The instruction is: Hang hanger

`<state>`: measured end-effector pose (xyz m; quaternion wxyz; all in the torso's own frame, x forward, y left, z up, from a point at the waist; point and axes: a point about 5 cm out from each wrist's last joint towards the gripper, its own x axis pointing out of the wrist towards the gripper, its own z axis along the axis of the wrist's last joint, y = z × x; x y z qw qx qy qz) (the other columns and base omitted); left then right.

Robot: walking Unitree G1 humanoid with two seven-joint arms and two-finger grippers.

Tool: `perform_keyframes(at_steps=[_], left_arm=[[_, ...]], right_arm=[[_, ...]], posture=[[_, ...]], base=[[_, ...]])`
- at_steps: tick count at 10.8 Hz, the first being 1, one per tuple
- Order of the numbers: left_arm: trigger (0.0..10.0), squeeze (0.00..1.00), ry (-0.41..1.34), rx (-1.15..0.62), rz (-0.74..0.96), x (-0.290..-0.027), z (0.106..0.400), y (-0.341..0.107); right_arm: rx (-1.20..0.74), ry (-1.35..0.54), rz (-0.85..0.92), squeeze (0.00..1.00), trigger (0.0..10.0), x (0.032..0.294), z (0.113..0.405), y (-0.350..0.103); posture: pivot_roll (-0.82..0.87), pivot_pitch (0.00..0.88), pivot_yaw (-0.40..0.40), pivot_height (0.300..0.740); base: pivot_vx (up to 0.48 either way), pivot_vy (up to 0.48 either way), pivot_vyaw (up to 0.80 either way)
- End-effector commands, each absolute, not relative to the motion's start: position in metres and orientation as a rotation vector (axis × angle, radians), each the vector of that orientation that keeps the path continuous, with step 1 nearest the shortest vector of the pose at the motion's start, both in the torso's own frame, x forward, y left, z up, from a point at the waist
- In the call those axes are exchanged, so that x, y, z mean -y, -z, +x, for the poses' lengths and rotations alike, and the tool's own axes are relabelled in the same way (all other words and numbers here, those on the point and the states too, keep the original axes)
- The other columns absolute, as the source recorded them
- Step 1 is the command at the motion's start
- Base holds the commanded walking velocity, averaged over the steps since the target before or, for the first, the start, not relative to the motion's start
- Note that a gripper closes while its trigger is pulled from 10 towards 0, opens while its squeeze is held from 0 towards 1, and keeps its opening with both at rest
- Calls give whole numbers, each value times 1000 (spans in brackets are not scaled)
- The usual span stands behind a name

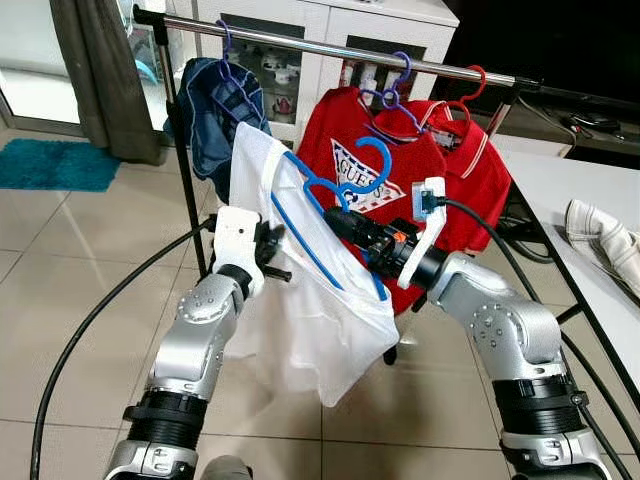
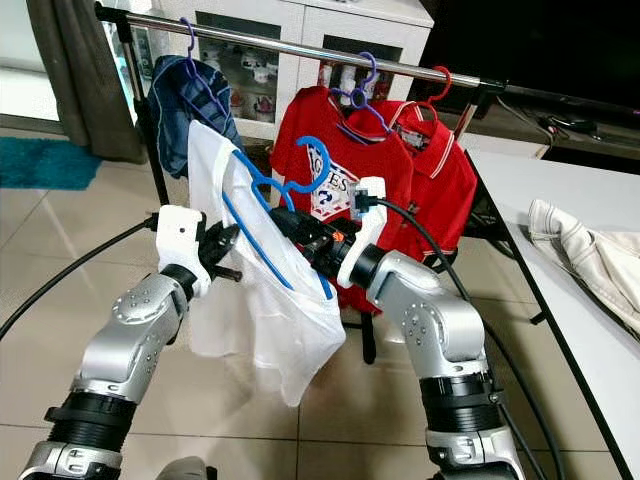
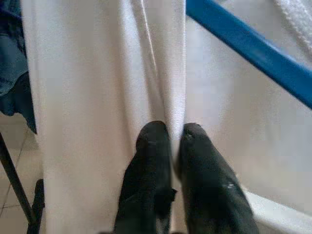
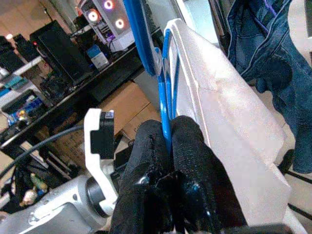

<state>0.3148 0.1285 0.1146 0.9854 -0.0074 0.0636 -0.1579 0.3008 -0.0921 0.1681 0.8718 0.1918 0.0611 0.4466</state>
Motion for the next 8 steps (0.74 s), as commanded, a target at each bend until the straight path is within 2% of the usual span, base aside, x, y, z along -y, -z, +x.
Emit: perform_keyframes(at_steps=[1,4,8], left_arm=[[0,0,317,-111,-20,-124,318,-118],[0,0,327,-70,-2,-113,308,-121],[0,0,542,63,-36,-89,293,-140]], right_arm=[[-75,-918,422,0,0,99,305,-181],[-90,-830,488,0,0,110,318,-182],[-110,-765,531,0,0,103,332,-183]], posture=[[110,0,-129,740],[105,0,-135,740],[120,0,-149,740]], base=[[0,0,0],[0,0,0],[0,0,0]])
